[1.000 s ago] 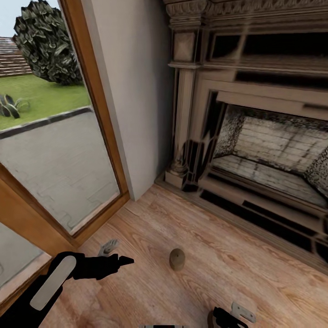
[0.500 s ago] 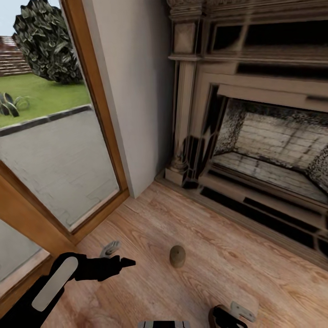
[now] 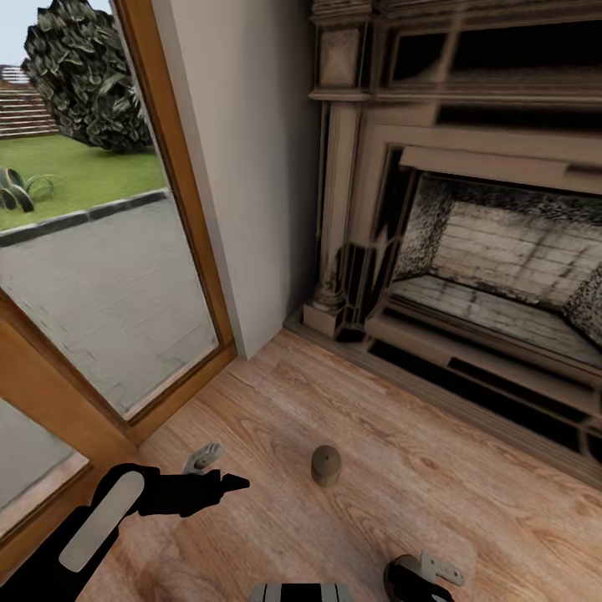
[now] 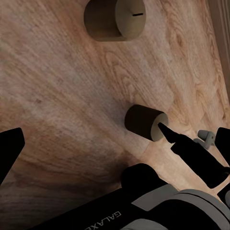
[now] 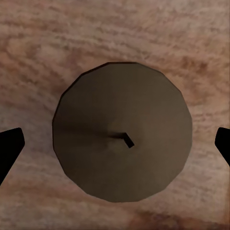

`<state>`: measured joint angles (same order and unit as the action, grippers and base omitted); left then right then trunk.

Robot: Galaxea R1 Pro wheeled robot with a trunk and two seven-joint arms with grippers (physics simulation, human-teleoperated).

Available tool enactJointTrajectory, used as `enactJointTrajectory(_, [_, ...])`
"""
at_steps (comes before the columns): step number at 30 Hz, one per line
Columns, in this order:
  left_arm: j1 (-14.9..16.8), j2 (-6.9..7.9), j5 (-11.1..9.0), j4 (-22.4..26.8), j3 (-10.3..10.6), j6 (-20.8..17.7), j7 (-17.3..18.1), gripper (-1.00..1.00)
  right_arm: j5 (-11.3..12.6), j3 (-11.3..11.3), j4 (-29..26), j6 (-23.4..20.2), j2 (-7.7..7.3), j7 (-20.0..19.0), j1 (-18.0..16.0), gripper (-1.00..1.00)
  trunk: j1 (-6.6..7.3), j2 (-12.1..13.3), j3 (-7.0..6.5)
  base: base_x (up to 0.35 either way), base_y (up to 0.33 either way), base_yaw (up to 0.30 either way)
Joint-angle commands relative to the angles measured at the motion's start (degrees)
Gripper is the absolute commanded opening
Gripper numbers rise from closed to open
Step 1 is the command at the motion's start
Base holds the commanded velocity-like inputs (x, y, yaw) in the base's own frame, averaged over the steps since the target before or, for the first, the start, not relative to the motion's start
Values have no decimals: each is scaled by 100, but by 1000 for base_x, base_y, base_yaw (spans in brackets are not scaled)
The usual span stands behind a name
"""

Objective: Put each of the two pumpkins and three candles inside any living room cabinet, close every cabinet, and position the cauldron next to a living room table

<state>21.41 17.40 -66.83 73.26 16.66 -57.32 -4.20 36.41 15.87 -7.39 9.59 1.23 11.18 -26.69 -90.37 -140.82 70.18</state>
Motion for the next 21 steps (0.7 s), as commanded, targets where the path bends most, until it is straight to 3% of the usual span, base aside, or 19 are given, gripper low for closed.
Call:
enactJointTrajectory(1, [3,3,-49,4,11,-7,-43,100,51,49,0,18,0,25,-2,100,1,-2,4,0,0,0])
enactJointTrajectory(9, [3,-4,-49,4,13,-7,-44,100,51,48,0,21,0,25,-2,100,-131,-242,112,0,0,0])
enactJointTrajectory(21, [3,-9,-49,4,13,-7,-43,100,51,56,0,153,0,25,-2,100,-136,-245,156,0,0,0])
